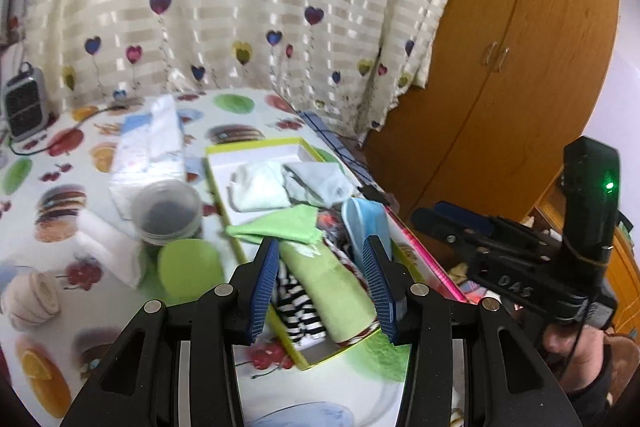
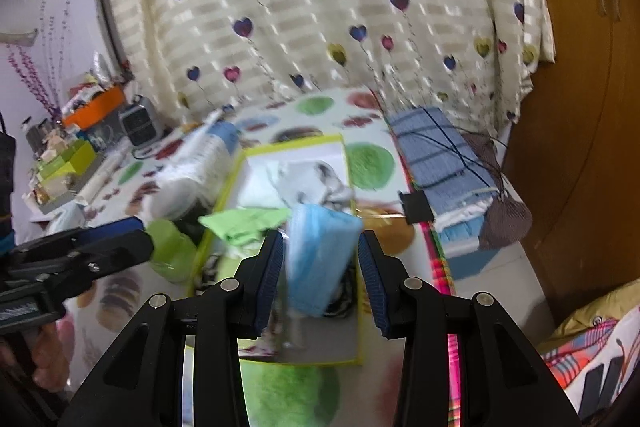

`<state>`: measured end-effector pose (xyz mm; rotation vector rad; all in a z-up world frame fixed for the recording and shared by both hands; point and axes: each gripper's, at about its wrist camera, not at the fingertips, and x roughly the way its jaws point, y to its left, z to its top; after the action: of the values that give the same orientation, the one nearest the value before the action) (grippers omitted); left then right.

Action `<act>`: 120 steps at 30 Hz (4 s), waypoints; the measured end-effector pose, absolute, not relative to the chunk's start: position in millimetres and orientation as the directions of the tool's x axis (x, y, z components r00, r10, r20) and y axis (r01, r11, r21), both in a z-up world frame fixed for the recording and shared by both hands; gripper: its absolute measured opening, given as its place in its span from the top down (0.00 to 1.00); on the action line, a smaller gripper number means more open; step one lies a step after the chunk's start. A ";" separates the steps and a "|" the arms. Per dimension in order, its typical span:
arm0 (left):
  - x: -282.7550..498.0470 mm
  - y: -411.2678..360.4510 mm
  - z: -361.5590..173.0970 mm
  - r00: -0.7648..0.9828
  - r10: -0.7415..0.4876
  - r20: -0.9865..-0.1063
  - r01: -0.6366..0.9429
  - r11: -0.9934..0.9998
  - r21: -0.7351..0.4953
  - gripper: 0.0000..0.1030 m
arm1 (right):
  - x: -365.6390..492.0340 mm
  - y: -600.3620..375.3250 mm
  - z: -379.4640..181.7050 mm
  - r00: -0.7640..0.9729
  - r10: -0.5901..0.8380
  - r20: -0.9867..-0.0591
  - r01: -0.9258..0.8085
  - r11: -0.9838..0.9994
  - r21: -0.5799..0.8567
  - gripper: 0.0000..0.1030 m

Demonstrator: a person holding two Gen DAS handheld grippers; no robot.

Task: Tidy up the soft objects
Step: 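Move both open grippers back toward the remaining items on the table, then grasp the striped rolled towel with the left gripper while the right grasps the white cloth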

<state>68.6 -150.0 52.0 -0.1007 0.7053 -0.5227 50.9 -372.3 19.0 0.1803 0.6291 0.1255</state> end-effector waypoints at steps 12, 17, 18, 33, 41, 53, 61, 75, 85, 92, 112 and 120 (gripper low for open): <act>51.1 -103.6 49.1 0.726 -0.413 -0.550 0.364 0.909 -0.203 0.59 | 34.7 -321.3 40.1 0.825 0.277 -0.492 -0.212 0.960 0.185 0.60; 48.7 -86.5 41.4 0.721 -0.414 -0.556 0.343 0.910 -0.233 0.59 | 31.3 -305.1 43.3 0.817 0.305 -0.488 -0.252 0.952 0.173 0.60; 47.5 -82.7 40.6 0.726 -0.405 -0.556 0.334 0.914 -0.229 0.59 | 31.0 -303.4 43.2 0.815 0.310 -0.489 -0.258 0.951 0.172 0.60; 38.5 -47.7 33.4 0.739 -0.386 -0.552 0.295 0.922 -0.250 0.58 | 30.4 -272.5 40.5 0.760 0.397 -0.515 -0.356 0.917 0.181 0.60; 43.4 -29.8 27.9 0.746 -0.345 -0.569 0.231 0.936 -0.264 0.58 | 30.7 -255.6 40.9 0.743 0.415 -0.525 -0.400 0.904 0.148 0.60; 45.5 4.2 23.3 0.770 -0.266 -0.580 0.135 0.956 -0.259 0.58 | 43.2 -226.7 42.5 0.711 0.445 -0.544 -0.464 0.879 0.112 0.60; 51.6 23.3 16.5 0.764 -0.212 -0.610 0.075 0.967 -0.242 0.58 | 51.5 -204.5 41.2 0.685 0.465 -0.560 -0.501 0.859 0.101 0.60; 70.4 56.5 3.3 0.755 -0.154 -0.638 0.013 0.975 -0.221 0.47 | 66.3 -177.1 33.7 0.645 0.481 -0.594 -0.548 0.833 0.079 0.60; 97.6 80.5 -11.4 0.742 -0.124 -0.659 0.008 0.984 -0.176 0.41 | 77.8 -164.9 28.1 0.624 0.482 -0.615 -0.560 0.825 0.078 0.60; 113.5 85.5 -27.2 0.703 -0.157 -0.694 0.032 0.981 -0.189 0.37 | 85.8 -157.6 24.5 0.612 0.483 -0.627 -0.565 0.821 0.081 0.60; 111.0 70.3 -42.3 0.642 -0.164 -0.749 0.129 0.986 -0.106 0.37 | 134.4 -123.8 17.3 0.568 0.417 -0.709 -0.602 0.798 -0.013 0.60; 106.4 80.0 -47.8 0.654 -0.168 -0.738 0.068 0.984 -0.164 0.54 | 169.5 -97.0 -2.2 0.512 0.342 -0.788 -0.630 0.773 -0.074 0.60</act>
<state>106.4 80.0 -47.8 -0.1254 0.8486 -0.1340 169.5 -97.0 -2.2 -0.3760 0.8485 0.6017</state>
